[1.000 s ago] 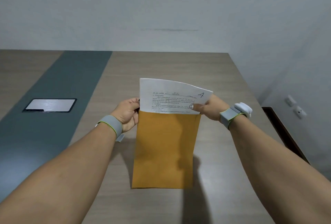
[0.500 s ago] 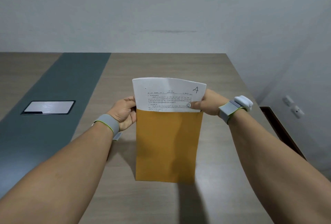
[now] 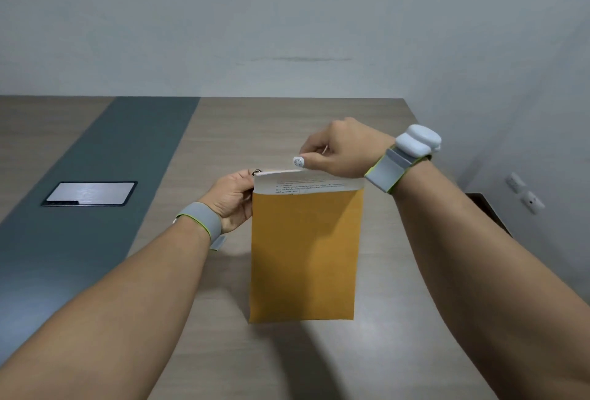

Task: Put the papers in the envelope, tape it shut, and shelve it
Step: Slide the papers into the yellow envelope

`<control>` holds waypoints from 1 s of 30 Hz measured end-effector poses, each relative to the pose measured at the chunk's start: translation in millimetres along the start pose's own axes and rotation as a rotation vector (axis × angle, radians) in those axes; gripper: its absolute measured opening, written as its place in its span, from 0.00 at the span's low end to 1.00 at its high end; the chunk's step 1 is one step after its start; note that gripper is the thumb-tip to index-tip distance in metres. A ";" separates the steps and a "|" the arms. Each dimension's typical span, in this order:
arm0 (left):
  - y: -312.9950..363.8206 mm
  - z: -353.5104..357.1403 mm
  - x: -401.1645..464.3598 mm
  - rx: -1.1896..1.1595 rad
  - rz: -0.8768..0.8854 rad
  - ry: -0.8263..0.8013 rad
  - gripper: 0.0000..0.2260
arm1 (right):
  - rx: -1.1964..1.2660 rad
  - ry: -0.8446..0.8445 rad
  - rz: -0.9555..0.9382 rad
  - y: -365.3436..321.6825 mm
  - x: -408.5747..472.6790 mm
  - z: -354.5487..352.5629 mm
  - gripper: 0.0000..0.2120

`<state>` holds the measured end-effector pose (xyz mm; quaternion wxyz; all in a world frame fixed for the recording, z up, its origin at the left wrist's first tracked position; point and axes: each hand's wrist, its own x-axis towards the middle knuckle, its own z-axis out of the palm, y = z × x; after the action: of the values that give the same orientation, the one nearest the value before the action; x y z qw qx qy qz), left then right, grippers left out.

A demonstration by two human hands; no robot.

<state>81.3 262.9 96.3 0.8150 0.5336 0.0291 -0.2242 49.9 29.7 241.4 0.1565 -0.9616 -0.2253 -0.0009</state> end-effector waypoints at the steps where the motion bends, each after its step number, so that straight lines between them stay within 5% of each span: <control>1: 0.8 0.7 0.1 -0.005 0.009 0.004 0.10 | 0.055 -0.013 -0.006 -1.7 -2.1 1.2 0.19; 3: 2.4 0.2 0.2 -0.023 0.026 0.000 0.16 | 0.092 -0.044 -0.036 -4.2 -5.8 2.7 0.22; 6: 3.2 -0.5 -2.6 -0.017 0.019 -0.018 0.22 | -0.028 -0.019 -0.067 -1.6 -2.5 6.0 0.10; 11: 3.3 0.8 -3.2 -0.022 0.024 -0.052 0.09 | -0.106 0.022 -0.060 -7.5 4.6 2.2 0.13; 30: 22.6 5.1 -8.7 -0.073 0.185 -0.091 0.09 | -0.277 0.032 -0.094 -48.6 15.6 -37.8 0.12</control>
<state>81.4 268.8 120.3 0.8515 0.4932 -0.0491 -0.1711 45.4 66.3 293.1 0.0256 -0.9623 -0.2651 -0.0546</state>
